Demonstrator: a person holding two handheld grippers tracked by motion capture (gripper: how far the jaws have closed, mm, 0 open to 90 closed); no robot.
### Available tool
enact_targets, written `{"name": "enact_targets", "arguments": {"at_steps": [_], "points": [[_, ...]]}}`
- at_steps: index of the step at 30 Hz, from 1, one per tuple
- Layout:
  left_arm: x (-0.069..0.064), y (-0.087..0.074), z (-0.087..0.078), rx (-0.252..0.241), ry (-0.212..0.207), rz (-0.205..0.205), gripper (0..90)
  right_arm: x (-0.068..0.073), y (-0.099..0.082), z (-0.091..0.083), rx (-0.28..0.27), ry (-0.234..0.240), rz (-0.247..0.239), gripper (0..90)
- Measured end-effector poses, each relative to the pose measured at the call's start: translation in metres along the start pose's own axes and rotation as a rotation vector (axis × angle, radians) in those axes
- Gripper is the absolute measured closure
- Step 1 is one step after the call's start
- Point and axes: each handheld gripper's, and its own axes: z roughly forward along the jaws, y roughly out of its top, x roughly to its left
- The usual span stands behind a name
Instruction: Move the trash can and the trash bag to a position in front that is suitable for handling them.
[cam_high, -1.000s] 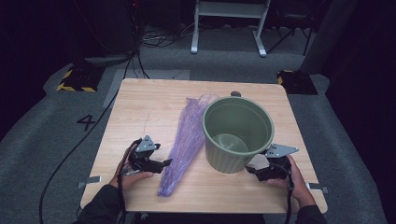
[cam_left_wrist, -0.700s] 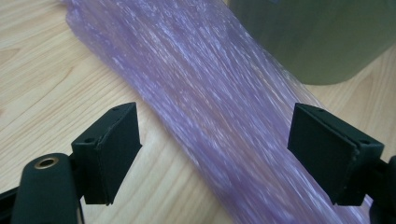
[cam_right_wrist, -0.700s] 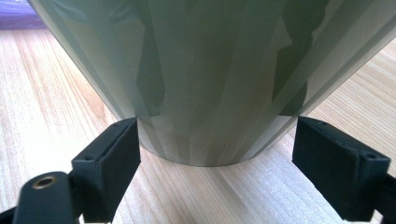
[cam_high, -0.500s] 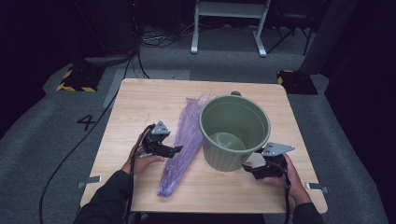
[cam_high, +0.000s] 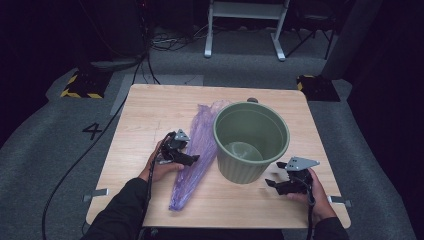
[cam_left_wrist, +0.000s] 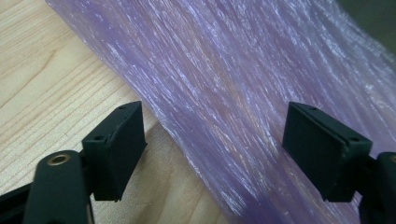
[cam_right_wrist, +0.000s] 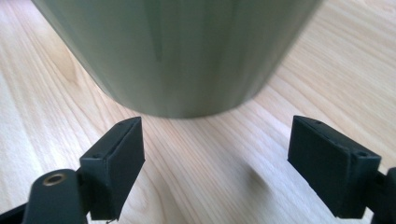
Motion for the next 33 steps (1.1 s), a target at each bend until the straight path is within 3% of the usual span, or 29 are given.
{"name": "enact_targets", "arguments": {"at_steps": [3,5,6,11,14,16,19,26,33], "points": [[-0.001,0.0,0.0,-0.001,0.011,-0.001,27.0,-0.001,-0.003,0.0,0.017,-0.021,0.001,19.7],[-0.002,-0.001,-0.002,0.007,0.045,0.013,34.4,-0.002,-0.007,0.004,0.066,-0.075,-0.008,19.7],[-0.003,-0.003,-0.004,0.0,0.036,0.027,37.6,-0.003,-0.008,0.004,0.068,-0.081,0.0,19.4],[-0.004,-0.009,-0.012,0.001,0.036,0.023,56.0,-0.008,-0.012,0.004,0.048,-0.092,0.027,16.1],[-0.004,-0.01,-0.015,0.006,0.041,0.027,67.0,-0.011,-0.014,0.005,0.039,-0.084,0.062,15.0],[-0.004,-0.012,-0.018,0.021,0.048,0.024,71.8,-0.014,-0.017,0.006,0.034,-0.067,0.114,14.6],[-0.005,-0.014,-0.02,0.021,0.058,0.026,80.8,-0.015,-0.017,0.006,0.033,-0.07,0.114,14.4],[-0.005,-0.016,-0.022,0.019,0.069,0.03,87.1,-0.016,-0.016,0.006,0.036,-0.07,0.114,14.0],[0.003,-0.021,-0.028,0.019,0.099,0.0,87.9,-0.017,-0.015,0.008,0.036,-0.069,0.116,13.6]]}}
